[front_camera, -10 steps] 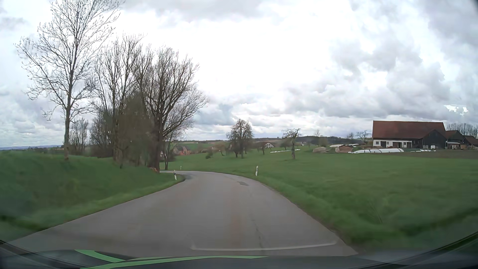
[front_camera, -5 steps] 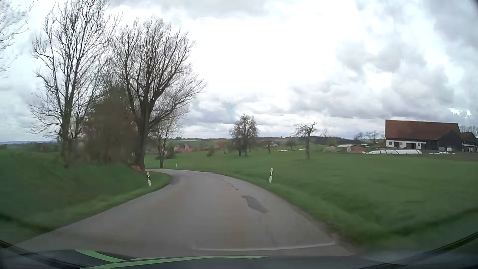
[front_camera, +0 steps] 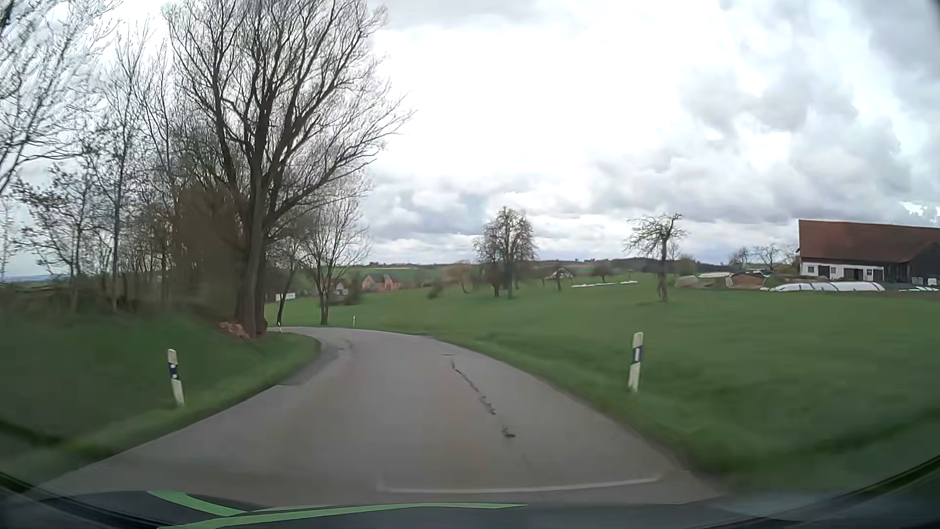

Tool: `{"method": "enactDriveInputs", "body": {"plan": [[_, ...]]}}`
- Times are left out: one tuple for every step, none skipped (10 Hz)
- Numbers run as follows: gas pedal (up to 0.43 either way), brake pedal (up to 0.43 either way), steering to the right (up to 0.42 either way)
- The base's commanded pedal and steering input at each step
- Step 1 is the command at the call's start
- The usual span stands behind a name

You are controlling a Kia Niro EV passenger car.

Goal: Follow the waypoints while adhering to traffic rules and regulations

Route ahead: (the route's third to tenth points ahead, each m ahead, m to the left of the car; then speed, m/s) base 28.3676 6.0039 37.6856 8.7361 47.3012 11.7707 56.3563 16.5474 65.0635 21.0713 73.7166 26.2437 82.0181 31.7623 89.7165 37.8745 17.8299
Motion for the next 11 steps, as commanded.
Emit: {"method": "enactDriveInputs", "body": {"plan": [[0.0, 0.122, -0.039], [0.0, 0.104, -0.044], [0.0, 0.098, -0.046], [0.0, 0.049, -0.047], [0.0, 0.0, -0.048], [0.0, 0.0, -0.048], [0.0, 0.0, -0.048], [0.0, 0.0, -0.048], [0.0, 0.0, -0.048], [0.0, 0.0, -0.048], [0.0, 0.0, -0.048]]}}
